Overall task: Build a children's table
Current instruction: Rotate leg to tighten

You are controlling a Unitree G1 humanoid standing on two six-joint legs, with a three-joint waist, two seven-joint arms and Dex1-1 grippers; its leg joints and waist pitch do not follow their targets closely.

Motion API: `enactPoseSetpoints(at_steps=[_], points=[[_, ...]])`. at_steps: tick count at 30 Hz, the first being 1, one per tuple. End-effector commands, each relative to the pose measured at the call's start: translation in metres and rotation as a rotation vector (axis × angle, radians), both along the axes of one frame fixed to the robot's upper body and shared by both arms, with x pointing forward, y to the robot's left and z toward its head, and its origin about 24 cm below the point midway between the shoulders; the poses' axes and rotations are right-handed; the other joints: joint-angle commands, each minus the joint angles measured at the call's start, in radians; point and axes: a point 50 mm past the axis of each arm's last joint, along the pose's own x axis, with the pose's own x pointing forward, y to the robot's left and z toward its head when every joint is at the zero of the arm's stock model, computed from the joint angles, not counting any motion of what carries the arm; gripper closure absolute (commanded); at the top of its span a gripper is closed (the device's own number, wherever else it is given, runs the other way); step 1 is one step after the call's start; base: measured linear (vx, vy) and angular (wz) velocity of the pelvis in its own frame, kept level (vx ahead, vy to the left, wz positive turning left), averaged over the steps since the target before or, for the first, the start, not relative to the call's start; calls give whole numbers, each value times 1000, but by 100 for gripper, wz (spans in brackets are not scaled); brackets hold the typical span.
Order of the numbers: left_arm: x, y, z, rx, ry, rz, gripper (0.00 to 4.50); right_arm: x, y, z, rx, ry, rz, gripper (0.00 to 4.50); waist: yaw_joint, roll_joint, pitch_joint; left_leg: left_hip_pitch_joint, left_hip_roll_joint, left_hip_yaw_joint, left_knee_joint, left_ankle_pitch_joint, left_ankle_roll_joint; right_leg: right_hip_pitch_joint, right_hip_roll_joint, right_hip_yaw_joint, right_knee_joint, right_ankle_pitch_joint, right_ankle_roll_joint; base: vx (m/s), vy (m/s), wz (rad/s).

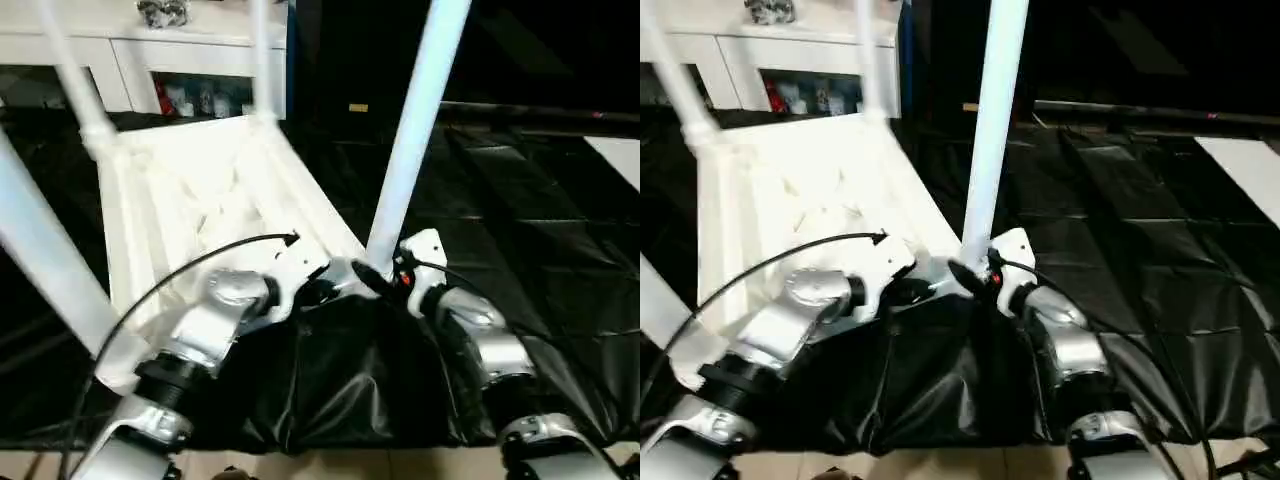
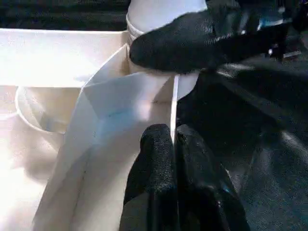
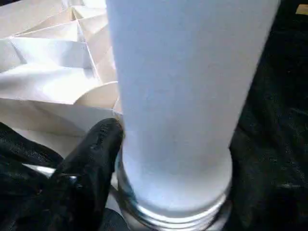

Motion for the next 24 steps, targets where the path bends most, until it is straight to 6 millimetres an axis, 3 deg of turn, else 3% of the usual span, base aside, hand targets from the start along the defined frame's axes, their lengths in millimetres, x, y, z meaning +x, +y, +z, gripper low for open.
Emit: enactPoseSetpoints(at_steps=[1,5,10,14,18,22,24], points=[[0,-25,13,-78,-56,-34,450,-16,49,-6,38,25,221,83,3,-7,-51,9,34,-20,-69,-203,22,27,-65,56,-87,-144,-185,0,0,0],[-7,-18,11,-74,-48,-136,450,-15,30,-2,11,3,285,41,2,-5,-51,8,35,-20,-70,-228,24,28,-65,57,-91,-173,-178,0,0,0],[-16,-7,10,-89,-9,-264,450,-15,-1,4,-30,9,390,5,6,-6,-54,6,34,-18,-64,-190,45,31,-64,56,-84,-113,-195,0,0,0],[-22,4,10,-76,39,-388,450,-23,-22,6,-111,26,546,5,18,-5,-53,9,36,-15,-62,-185,65,26,-63,56,-82,-95,-211,0,0,0],[-26,14,10,-68,96,-466,450,-29,-34,8,-132,61,667,5,27,-5,-51,10,40,-16,-67,-217,45,27,-63,56,-82,-136,-211,0,0,0],[-26,20,11,-60,120,-508,450,-30,-39,12,-122,82,723,5,29,-2,-52,11,40,-15,-66,-218,43,26,-63,57,-81,-116,-222,0,0,0],[-26,22,12,-55,130,-526,450,-31,-39,13,-112,88,748,33,29,-3,-53,10,40,-16,-65,-205,45,27,-64,56,-78,-102,-227,0,0,0]])
